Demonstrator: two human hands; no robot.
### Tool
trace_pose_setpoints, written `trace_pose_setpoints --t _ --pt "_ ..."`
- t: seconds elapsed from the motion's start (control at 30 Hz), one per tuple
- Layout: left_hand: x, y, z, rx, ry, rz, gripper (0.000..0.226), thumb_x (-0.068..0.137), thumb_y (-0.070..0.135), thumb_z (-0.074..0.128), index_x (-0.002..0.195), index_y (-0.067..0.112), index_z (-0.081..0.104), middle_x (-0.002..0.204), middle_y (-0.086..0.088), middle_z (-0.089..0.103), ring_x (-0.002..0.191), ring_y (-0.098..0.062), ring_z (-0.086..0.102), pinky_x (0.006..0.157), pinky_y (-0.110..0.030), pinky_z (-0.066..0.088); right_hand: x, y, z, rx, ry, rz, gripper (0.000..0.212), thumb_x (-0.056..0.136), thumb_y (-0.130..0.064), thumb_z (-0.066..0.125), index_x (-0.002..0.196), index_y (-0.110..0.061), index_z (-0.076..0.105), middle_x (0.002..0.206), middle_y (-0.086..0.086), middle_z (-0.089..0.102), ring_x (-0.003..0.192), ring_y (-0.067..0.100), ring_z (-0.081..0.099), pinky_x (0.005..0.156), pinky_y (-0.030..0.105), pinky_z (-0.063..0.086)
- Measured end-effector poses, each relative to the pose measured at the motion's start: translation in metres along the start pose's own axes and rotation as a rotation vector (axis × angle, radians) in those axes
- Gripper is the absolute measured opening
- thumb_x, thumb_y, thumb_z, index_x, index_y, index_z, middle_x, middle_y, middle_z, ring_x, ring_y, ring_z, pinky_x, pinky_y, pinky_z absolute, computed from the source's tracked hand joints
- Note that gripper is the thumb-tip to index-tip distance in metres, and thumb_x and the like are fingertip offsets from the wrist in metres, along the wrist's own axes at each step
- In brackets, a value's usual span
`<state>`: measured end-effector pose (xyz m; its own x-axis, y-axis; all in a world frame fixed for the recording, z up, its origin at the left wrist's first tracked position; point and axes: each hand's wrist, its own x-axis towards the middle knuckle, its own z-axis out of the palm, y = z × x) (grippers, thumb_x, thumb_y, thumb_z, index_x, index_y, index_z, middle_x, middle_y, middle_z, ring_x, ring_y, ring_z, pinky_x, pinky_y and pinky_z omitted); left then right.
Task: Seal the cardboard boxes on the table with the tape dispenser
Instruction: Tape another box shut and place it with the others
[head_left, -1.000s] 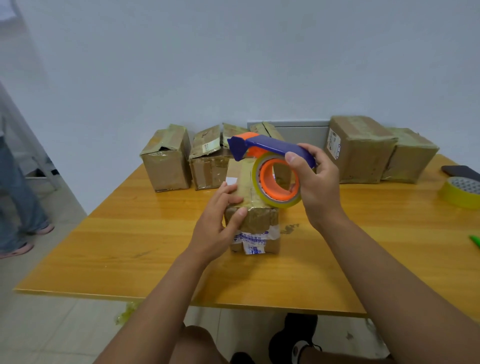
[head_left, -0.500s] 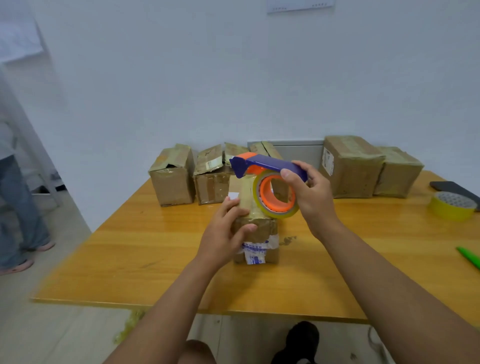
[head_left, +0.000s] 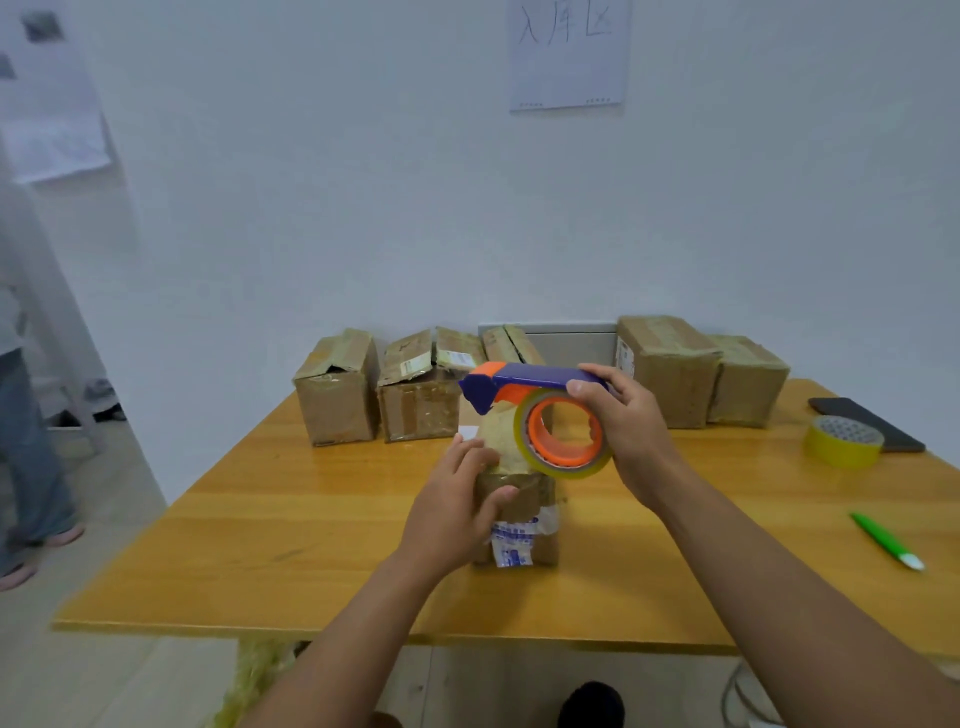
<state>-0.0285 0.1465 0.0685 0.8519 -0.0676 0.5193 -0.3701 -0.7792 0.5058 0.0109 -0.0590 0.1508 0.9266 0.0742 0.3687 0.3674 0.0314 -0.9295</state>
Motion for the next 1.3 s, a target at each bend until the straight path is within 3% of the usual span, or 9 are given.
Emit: trace_pose_setpoints --t 0.1,0.2,0.27,0.37,0.47,0.6,0.83,1.03,1.3 --pt "0.005 0.009 -0.016 -0.238 -0.056 -0.152 0.047 0.093 0.043 0.061 0.136 0.032 0.044 0.133 0.01 0.051 0.121 -0.006 0.049 0.092 -0.027 0.05 -0.003 -0.007 -0.01 0.046 -0.013 -0.005 0.04 0.076 -0.045 0.068 0.113 -0.03 0.062 0.099 -0.004 0.065 0.082 0.009 0.06 0.07 0.026 0.047" --pt "0.018 0.021 -0.034 -0.424 0.117 -0.259 0.032 0.098 0.041 0.053 0.128 0.031 0.053 0.121 0.018 0.059 0.113 -0.004 0.057 0.091 -0.028 0.049 -0.006 -0.013 -0.017 0.082 -0.049 -0.026 0.043 0.075 -0.04 0.067 0.116 -0.025 0.062 0.092 -0.007 0.062 0.071 0.002 0.057 0.063 0.02 0.045" --pt "0.029 0.034 -0.047 -0.588 0.227 -0.352 0.028 0.1 0.043 0.049 0.112 0.022 0.063 0.105 0.009 0.07 0.102 -0.011 0.065 0.084 -0.028 0.052 -0.007 -0.016 -0.021 0.104 -0.07 -0.042 0.042 0.076 -0.036 0.067 0.116 -0.024 0.062 0.092 -0.007 0.063 0.069 0.001 0.059 0.06 0.019 0.047" --pt "0.042 0.057 -0.061 -0.892 0.101 -0.539 0.05 0.097 0.055 0.043 0.107 0.011 0.065 0.09 -0.007 0.074 0.08 -0.018 0.069 0.073 -0.033 0.054 -0.008 -0.018 -0.025 0.127 -0.097 -0.053 0.043 0.075 -0.032 0.067 0.116 -0.024 0.062 0.093 -0.007 0.065 0.07 0.001 0.061 0.06 0.018 0.048" --pt "0.05 0.063 -0.063 -1.049 -0.058 -0.606 0.064 0.086 0.064 0.048 0.111 0.007 0.064 0.093 -0.011 0.074 0.077 -0.018 0.069 0.069 -0.031 0.053 -0.008 -0.015 -0.028 0.124 -0.111 -0.064 0.054 0.068 -0.041 0.073 0.118 -0.025 0.061 0.096 -0.007 0.066 0.073 0.002 0.063 0.061 0.018 0.049" --pt "0.055 0.058 -0.06 -1.252 -0.077 -0.651 0.052 0.086 0.05 0.059 0.114 0.006 0.065 0.095 -0.012 0.07 0.072 -0.016 0.066 0.061 -0.025 0.054 -0.004 -0.009 -0.033 0.098 -0.106 -0.064 0.061 0.063 -0.05 0.072 0.12 -0.029 0.062 0.103 -0.004 0.066 0.079 0.006 0.064 0.063 0.02 0.051" --pt "0.054 0.054 -0.055 -1.352 -0.111 -0.651 0.026 0.1 0.017 0.05 0.119 0.004 0.061 0.081 -0.007 0.068 0.067 -0.012 0.063 0.056 -0.02 0.055 0.0 -0.001 -0.039 0.068 -0.114 -0.049 0.065 0.064 -0.053 0.072 0.123 -0.03 0.06 0.116 0.002 0.064 0.097 0.018 0.064 0.068 0.024 0.053" --pt "0.058 0.048 -0.055 -1.332 -0.138 -0.722 0.023 0.096 0.016 0.056 0.109 -0.002 0.063 0.073 -0.007 0.066 0.06 -0.013 0.063 0.052 -0.021 0.055 0.006 0.004 -0.038 0.063 -0.127 -0.04 0.063 0.065 -0.051 0.074 0.124 -0.032 0.06 0.12 0.003 0.062 0.107 0.027 0.064 0.073 0.032 0.056" --pt "0.06 0.041 -0.054 -1.209 -0.113 -0.745 0.014 0.093 0.01 0.06 0.1 -0.002 0.065 0.067 -0.004 0.064 0.055 -0.008 0.057 0.049 -0.017 0.052 0.007 0.001 -0.038 -0.065 -0.141 -0.094 0.059 0.066 -0.055 0.073 0.121 -0.037 0.061 0.117 -0.002 0.064 0.11 0.024 0.061 0.082 0.038 0.056"
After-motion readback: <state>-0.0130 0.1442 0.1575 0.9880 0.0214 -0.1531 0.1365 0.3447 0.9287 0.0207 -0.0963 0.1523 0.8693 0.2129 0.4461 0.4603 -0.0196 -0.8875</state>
